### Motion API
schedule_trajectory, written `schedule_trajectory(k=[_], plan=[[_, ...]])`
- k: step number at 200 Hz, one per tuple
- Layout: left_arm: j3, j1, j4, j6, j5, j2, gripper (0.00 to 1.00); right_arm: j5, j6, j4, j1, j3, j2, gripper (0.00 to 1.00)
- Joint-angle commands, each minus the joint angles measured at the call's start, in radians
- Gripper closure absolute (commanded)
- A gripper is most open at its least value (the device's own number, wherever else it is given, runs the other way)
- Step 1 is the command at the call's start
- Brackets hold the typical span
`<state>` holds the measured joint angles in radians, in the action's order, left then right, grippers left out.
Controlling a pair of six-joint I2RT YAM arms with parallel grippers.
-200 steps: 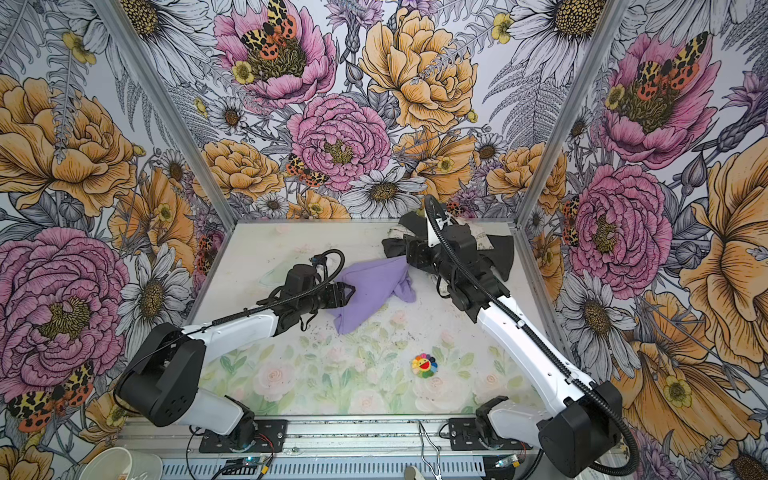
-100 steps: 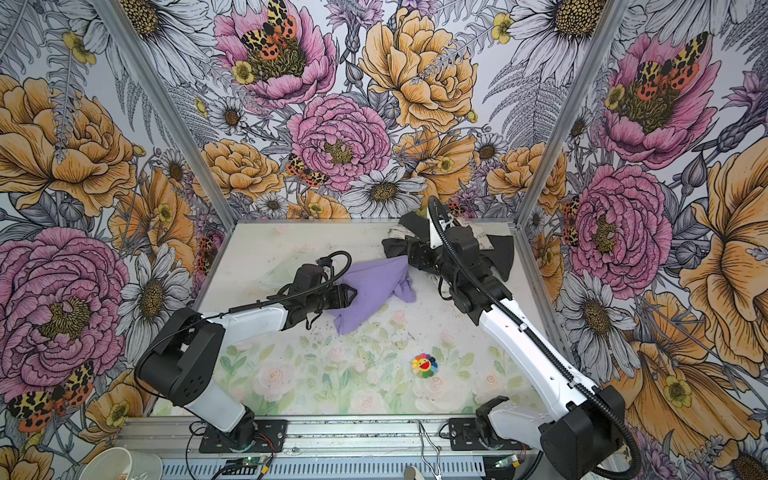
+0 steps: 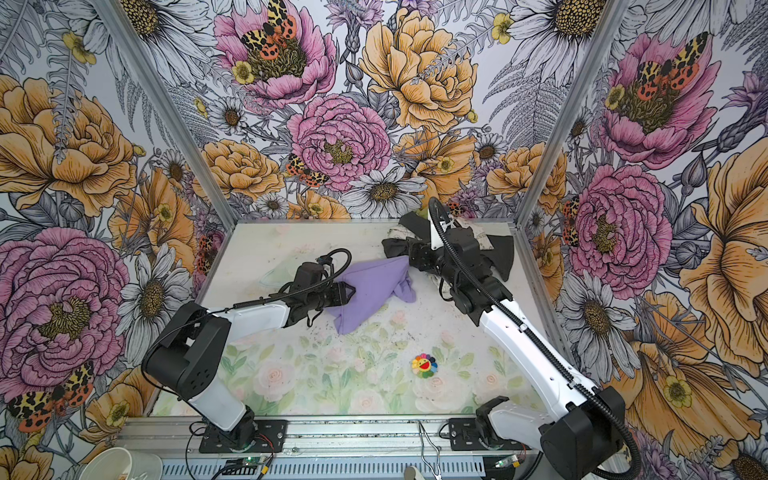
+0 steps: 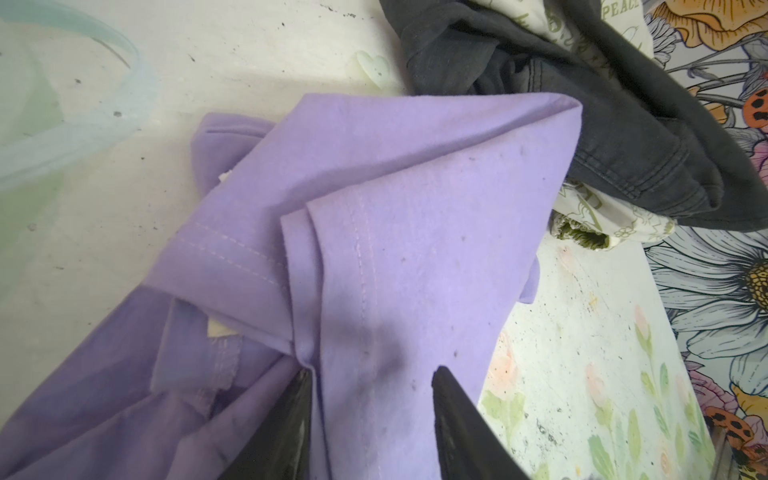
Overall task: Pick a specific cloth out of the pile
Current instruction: 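Reach the left gripper to the purple shirt and grasp it while the right gripper releases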
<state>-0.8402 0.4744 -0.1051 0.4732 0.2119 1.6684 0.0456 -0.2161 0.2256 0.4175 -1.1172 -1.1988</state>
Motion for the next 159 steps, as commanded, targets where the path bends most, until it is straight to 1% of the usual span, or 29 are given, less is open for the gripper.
schedule_trajectory(k=[1, 58, 72, 100, 159], plan=[[-0.031, -0.006, -0.030, 0.003, 0.029, 0.031, 0.52, -0.013, -0.008, -0.010, -0.006, 0.005, 0.022, 0.16], [-0.037, -0.010, -0.032, 0.001, 0.018, 0.056, 0.54, -0.015, -0.008, -0.008, -0.011, 0.013, 0.028, 0.16], [-0.032, -0.017, -0.032, 0.005, 0.002, 0.054, 0.50, -0.015, -0.007, -0.006, -0.013, 0.013, 0.029, 0.16], [-0.019, -0.034, -0.032, 0.012, -0.012, 0.047, 0.49, -0.015, -0.006, -0.006, -0.015, 0.017, 0.032, 0.16], [-0.051, -0.022, -0.033, 0.018, 0.021, 0.095, 0.50, -0.020, -0.006, -0.007, -0.019, 0.019, 0.034, 0.16]])
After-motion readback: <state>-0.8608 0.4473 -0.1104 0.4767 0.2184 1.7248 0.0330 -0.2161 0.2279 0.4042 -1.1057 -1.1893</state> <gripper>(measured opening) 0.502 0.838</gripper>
